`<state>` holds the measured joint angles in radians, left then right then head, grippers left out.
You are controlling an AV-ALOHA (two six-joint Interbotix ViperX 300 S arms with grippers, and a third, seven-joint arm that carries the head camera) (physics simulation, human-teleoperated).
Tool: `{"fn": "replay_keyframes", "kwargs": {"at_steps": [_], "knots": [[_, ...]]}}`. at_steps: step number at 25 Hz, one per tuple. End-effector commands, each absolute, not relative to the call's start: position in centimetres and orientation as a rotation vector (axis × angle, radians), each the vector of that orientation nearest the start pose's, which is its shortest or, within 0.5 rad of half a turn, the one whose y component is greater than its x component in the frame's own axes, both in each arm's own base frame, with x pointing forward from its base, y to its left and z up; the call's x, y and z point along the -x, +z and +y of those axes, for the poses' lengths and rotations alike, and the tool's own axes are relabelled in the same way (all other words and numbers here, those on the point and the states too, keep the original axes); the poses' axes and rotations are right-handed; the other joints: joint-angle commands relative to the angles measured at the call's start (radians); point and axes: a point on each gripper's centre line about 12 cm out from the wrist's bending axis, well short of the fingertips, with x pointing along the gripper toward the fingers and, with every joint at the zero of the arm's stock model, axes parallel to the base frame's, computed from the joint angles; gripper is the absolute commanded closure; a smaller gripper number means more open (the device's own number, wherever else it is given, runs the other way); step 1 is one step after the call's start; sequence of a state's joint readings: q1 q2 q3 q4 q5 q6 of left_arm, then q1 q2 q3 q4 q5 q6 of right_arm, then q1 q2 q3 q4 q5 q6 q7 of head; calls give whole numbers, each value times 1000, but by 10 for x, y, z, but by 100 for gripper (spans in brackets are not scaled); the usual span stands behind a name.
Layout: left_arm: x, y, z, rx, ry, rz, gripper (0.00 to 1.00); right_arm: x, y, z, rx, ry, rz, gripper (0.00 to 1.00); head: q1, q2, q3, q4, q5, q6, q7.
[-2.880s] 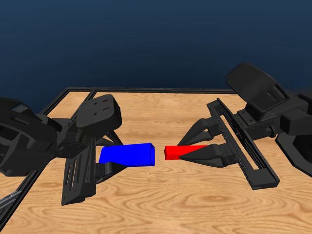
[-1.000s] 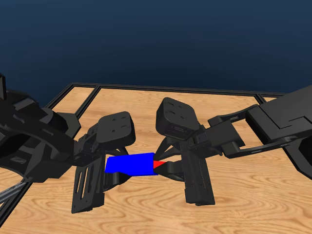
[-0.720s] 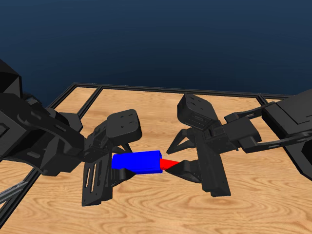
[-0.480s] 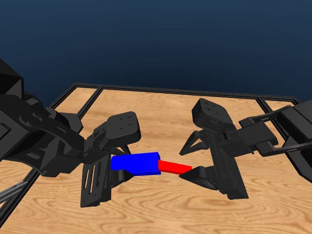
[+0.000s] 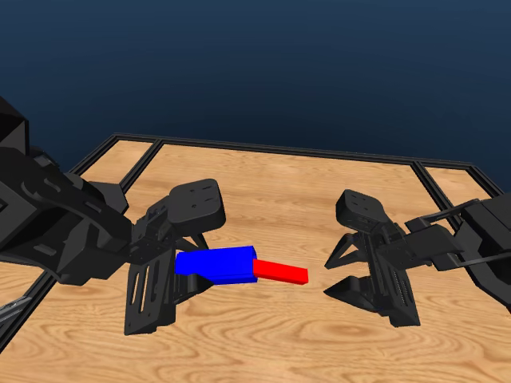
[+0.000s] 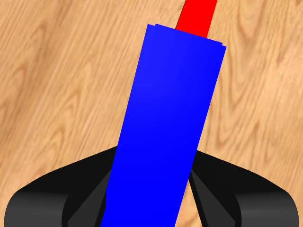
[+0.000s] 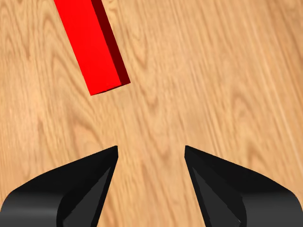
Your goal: Insert peg into socket
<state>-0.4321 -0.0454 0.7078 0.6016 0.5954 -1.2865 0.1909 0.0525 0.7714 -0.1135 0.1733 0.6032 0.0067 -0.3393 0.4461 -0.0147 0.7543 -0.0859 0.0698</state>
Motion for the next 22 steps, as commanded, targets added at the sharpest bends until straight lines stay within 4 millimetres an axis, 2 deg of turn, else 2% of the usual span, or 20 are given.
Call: {"fn": "replay_keyframes", "kwargs": {"at_steps": [1, 2, 3, 4, 9, 11, 13, 14, 15, 16, 17, 22], "knots": [[-313, 149, -103, 257, 309, 1020, 100, -341, 101, 72, -367, -64, 971, 100, -4, -15, -17, -1, -10, -4, -7], [-317, 160, -105, 265, 285, 986, 100, -347, 104, 72, -376, -61, 952, 100, -4, -16, -17, -2, -9, -4, -7], [-317, 161, -106, 273, 286, 984, 100, -351, 107, 74, -371, -48, 935, 100, -5, -16, -17, -2, -8, -4, -8], [-314, 150, -103, 260, 306, 1014, 100, -352, 101, 74, -359, -47, 946, 100, -5, -16, -17, -2, -8, -4, -7], [-315, 158, -108, 293, 297, 990, 100, -377, 120, 75, -322, -13, 873, 100, -12, -15, -17, -2, -5, 1, -11], [-310, 148, -106, 267, 321, 1025, 100, -392, 129, 75, -302, 8, 826, 100, -14, -15, -17, -2, -3, 4, -13], [-313, 153, -108, 282, 313, 1008, 100, -399, 135, 76, -277, 19, 813, 100, -13, -14, -18, -1, -2, 6, -11], [-309, 146, -107, 271, 323, 1028, 100, -406, 136, 75, -264, 26, 798, 100, -12, -13, -18, -1, -1, 8, -9], [-313, 154, -110, 288, 311, 1005, 100, -413, 139, 76, -257, 32, 782, 100, -11, -13, -18, 0, -1, 9, -7], [-313, 151, -104, 293, 332, 1013, 100, -418, 144, 76, -251, 38, 764, 100, -10, -12, -18, 1, 0, 11, -6], [-311, 149, -109, 281, 319, 1018, 100, -423, 148, 76, -246, 46, 745, 100, -8, -11, -19, 1, 0, 12, -4], [-314, 145, -107, 294, 326, 1019, 100, -442, 148, 80, -218, 66, 711, 100, -5, -11, -19, 3, 1, 14, 1]]}}
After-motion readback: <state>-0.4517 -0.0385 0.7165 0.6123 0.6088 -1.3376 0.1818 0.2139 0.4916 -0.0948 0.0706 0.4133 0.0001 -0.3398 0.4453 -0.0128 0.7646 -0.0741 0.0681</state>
